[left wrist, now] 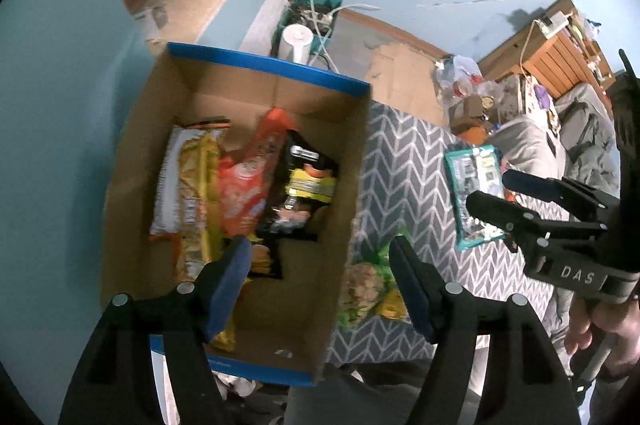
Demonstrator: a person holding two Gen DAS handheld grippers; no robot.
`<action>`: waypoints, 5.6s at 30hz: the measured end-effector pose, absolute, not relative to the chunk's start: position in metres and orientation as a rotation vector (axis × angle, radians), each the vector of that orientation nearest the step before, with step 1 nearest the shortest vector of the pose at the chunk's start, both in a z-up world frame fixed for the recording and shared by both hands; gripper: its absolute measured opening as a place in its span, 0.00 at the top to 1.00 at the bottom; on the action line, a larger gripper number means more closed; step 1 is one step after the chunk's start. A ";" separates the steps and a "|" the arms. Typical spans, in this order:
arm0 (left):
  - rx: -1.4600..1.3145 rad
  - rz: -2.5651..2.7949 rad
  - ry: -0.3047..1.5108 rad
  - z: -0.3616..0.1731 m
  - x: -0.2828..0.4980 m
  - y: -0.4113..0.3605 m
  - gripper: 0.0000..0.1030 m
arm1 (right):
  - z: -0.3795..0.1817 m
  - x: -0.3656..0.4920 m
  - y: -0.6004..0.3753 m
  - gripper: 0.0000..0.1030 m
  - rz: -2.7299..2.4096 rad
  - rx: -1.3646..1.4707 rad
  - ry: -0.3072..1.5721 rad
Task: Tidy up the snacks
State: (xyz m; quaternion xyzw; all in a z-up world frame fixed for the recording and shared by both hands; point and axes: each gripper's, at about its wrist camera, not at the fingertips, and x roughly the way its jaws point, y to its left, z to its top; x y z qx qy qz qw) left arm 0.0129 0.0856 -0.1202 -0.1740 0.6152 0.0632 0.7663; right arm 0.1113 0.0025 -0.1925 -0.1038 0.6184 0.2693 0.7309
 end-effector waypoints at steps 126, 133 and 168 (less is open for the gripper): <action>-0.310 0.171 1.733 -0.293 0.151 -0.184 0.01 | -0.338 0.144 -0.298 0.47 0.282 0.062 1.580; -0.248 0.214 1.723 -0.312 0.154 -0.196 0.13 | -0.335 0.129 -0.309 0.49 0.299 0.047 1.563; -0.178 0.002 1.536 -0.194 0.096 -0.128 0.38 | -0.250 0.096 -0.245 0.50 0.321 -0.017 1.452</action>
